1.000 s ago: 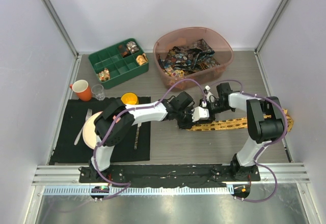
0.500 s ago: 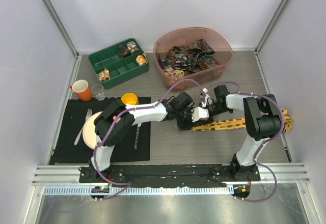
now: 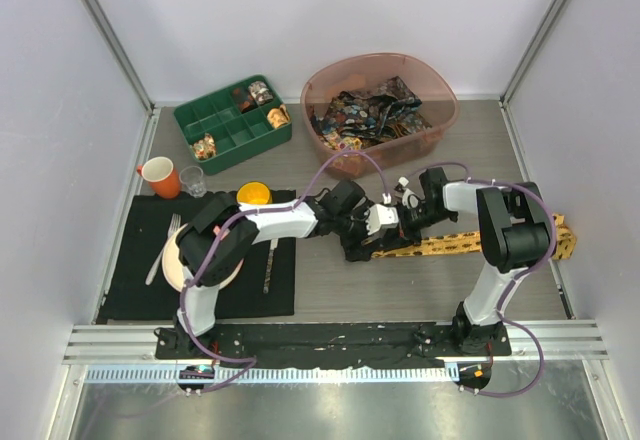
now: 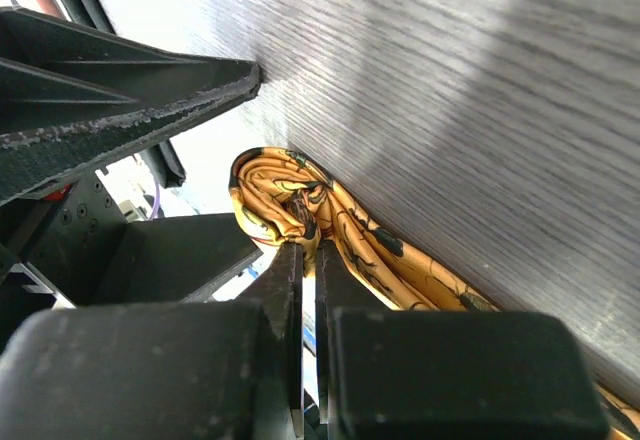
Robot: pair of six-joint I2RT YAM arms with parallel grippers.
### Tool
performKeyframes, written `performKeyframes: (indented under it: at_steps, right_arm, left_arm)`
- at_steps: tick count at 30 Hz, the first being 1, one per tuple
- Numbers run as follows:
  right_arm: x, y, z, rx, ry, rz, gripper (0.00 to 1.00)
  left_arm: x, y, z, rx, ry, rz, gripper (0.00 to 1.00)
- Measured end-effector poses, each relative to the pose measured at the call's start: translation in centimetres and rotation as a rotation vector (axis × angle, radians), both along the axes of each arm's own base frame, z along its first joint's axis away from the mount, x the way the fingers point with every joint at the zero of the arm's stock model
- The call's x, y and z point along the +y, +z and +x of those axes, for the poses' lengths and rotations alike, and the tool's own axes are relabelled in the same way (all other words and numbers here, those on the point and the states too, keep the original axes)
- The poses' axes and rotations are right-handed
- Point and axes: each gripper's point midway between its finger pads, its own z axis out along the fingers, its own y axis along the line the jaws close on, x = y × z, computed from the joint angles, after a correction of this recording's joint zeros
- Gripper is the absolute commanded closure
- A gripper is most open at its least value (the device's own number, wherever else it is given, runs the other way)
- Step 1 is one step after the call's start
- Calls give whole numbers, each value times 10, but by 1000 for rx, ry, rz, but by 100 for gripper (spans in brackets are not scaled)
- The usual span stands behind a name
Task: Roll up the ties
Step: Roll the tie at the center of the board.
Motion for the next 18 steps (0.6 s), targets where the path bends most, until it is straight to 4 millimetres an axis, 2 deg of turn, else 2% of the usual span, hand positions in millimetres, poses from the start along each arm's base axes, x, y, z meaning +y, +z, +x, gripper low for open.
performKeyframes:
  at_steps: [5,7,8,11,18]
  right_arm:
    - [1,-1,1,25,0,1,99]
    - [1,-1,1,32,2,3,99]
    - [1,-1,2,35,3,4,99]
    - [1,-1,6,26,4,12,99]
    - [11,0,4,1,4,77,99]
  left_arm:
    - [-6,0,1,-10,-6,-2,20]
    - [-12,-2,3,-33,-17,5,26]
    - [-15,-2,3,-43,-20,10,37]
    - [-23,-4,1,-68,-48,59,55]
    - [-10,-4,-7,-116,-66,111,68]
